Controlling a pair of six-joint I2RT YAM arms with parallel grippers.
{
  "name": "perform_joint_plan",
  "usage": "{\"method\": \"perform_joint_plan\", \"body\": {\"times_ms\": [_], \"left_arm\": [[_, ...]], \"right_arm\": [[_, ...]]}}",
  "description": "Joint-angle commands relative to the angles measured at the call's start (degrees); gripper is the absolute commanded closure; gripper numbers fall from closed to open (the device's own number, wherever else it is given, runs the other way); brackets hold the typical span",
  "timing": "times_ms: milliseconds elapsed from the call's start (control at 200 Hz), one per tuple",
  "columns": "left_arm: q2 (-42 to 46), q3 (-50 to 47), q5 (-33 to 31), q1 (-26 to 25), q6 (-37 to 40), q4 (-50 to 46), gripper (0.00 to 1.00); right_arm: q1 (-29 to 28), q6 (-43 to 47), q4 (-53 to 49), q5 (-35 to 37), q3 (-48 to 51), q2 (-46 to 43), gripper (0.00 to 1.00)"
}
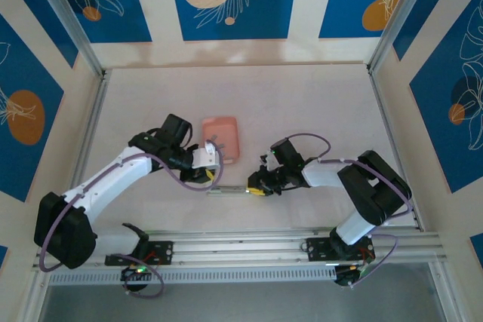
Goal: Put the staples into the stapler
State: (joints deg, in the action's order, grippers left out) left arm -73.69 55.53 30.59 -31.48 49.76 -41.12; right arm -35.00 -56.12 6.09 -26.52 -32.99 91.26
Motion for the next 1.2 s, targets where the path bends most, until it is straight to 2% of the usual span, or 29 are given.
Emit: {"method": "perform_joint_plan", "body": {"times_ms": [0, 345, 705, 765, 845, 990, 1195], "left_arm": [[-1.7, 3.3, 4.4, -3.8, -4.2, 6.8, 0.85], [-9.3, 4.7, 1.3, -11.2, -13.3, 18.2, 0.88], [-16.9, 3.2, -3.1, -14.7, -18.3, 25.1, 0.88], [-17.7, 2.8, -4.4, -14.8, -18.5, 25.3, 0.88], [-18.5, 2.6, -5.5, -14.8, -18.6, 25.0, 0.88], [-19.8, 2.6, -6.7, -14.8, -18.4, 23.7, 0.88], [-23.4, 4.2, -8.6, -15.9, -18.6, 22.5, 0.88]], "right_arm": [[-1.5, -1.2, 1.9, -0.7, -0.5, 1.8, 0.78], [-2.2, -2.2, 7.2, -1.7, 0.7, 2.6, 0.78], [-2.0, -2.9, 13.2, -2.6, 2.9, 1.9, 0.78], [-1.9, -3.0, 13.5, -2.2, 3.7, 1.0, 0.75], [-1.6, -3.3, 13.4, -0.6, 5.3, -1.4, 0.65], [0.3, -2.7, 9.5, 1.9, 8.2, -7.6, 0.54], [3.9, 0.1, -3.8, 6.3, 9.4, -16.1, 0.52]]}}
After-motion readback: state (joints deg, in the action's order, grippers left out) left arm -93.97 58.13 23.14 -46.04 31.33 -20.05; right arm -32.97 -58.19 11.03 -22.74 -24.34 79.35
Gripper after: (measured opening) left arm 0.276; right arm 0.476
